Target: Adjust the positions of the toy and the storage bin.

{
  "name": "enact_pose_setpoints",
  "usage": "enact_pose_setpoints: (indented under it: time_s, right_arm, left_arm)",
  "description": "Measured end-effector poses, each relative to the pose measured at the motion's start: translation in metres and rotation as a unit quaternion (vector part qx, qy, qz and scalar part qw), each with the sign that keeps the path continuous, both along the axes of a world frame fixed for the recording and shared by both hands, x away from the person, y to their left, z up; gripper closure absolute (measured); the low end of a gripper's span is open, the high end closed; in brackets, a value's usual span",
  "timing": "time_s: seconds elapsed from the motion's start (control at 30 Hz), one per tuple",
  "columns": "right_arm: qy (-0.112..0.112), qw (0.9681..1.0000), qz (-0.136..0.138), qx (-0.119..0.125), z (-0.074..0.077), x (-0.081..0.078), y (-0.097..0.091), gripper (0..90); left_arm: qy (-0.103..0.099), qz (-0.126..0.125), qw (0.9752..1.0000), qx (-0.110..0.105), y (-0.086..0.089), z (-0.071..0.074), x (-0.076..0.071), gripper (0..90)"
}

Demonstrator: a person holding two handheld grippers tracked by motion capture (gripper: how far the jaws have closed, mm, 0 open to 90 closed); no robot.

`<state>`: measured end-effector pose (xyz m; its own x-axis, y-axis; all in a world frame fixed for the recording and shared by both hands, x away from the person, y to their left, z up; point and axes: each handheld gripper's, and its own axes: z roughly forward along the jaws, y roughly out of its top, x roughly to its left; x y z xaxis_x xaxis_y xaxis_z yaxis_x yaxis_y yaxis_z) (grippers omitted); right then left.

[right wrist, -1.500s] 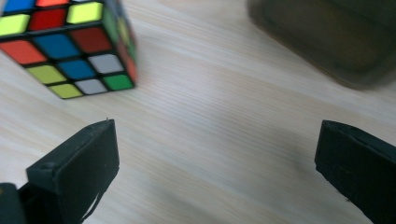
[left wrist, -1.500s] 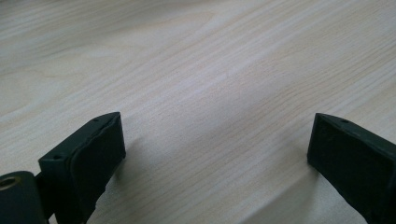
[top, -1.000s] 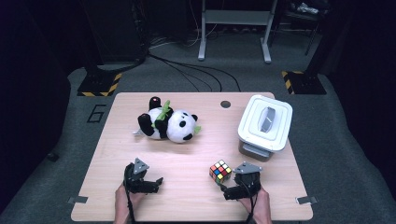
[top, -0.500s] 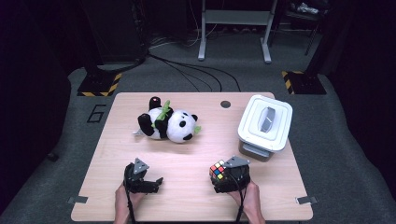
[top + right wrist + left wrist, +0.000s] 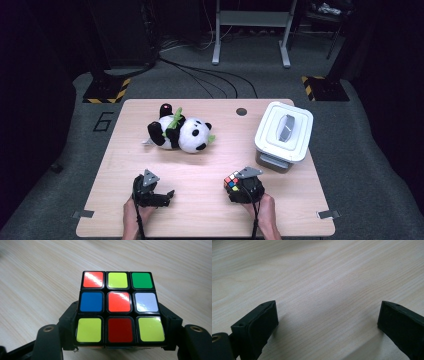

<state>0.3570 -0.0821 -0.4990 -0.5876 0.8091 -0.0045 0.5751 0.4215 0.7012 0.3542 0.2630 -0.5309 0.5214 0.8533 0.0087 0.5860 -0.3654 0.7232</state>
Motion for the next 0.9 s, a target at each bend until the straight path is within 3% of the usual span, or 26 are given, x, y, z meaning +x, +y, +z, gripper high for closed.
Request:
enact_pose_setpoints:
  time_s: [0.23, 0.47, 0.7, 0.9]
  right_arm:
    - [-0.021, 0.9993, 0.031, 0.002, 0.016, -0.001, 0.018, 33.1]
    - [-0.034, 0.9964, 0.078, 0.007, 0.030, 0.002, 0.053, 33.1]
    - [-0.033, 0.9920, 0.122, -0.007, 0.029, 0.007, 0.090, 33.1]
    - [-0.020, 0.9893, 0.144, -0.004, 0.020, 0.012, 0.113, 33.1]
  left_arm:
    - [0.003, -0.001, 1.0000, 0.002, 0.000, 0.000, 0.000, 3.1]
    - [0.002, -0.001, 1.0000, 0.002, 0.000, 0.000, 0.000, 3.1]
    - [-0.001, 0.002, 1.0000, -0.001, -0.001, 0.000, 0.000, 3.1]
    - [-0.001, 0.003, 1.0000, -0.002, -0.001, 0.000, 0.000, 3.2]
